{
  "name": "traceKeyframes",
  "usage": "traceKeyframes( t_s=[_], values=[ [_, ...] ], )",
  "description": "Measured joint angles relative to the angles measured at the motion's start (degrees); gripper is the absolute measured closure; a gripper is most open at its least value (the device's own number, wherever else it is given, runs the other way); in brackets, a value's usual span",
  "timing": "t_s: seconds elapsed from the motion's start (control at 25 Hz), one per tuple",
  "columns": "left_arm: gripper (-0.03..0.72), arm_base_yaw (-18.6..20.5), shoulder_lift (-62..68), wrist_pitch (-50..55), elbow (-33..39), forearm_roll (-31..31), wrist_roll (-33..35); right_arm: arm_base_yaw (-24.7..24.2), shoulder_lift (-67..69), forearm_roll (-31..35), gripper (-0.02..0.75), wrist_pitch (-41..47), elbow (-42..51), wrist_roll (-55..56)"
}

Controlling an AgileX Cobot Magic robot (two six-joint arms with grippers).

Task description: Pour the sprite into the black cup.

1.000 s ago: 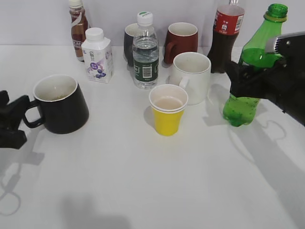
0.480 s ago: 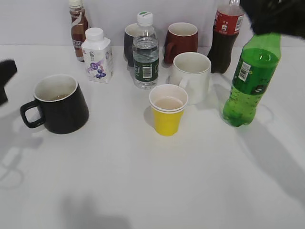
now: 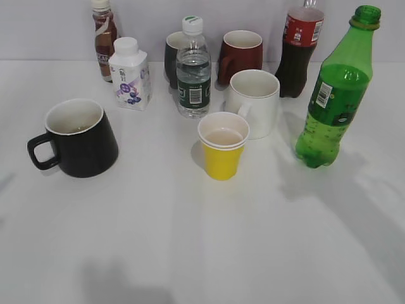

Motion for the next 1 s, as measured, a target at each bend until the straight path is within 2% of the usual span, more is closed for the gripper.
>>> traceKeyframes(
  t_s=[0.36, 0.48, 0.68, 0.84, 1.0],
  values=[
    [0.327, 0.00, -19.97, 32.67, -0.53, 3.28, -1.39, 1.32, -24.74, 1.72, 0.131, 51.10, -0.19, 3.08],
    [0.327, 0.00, -25.92, 40.39, -0.53, 5.01, -3.29, 1.32, -30.88, 1.31, 0.145, 62.65, 0.63, 4.38],
    [0.327, 0.00, -33.67, 42.00, 3.13, 5.70, -3.86, 1.32, -40.61, -0.68, 0.152, 67.49, 5.70, 5.61],
    [0.327, 0.00, -33.92, 42.58, 6.96, 5.24, -3.91, 1.32, -44.40, -0.78, 0.152, 67.40, 11.23, 5.74],
    [0.327, 0.00, -33.92, 36.19, 8.96, 5.19, -3.91, 1.32, -44.80, -1.09, 0.152, 62.74, 12.54, 5.74]
  ],
)
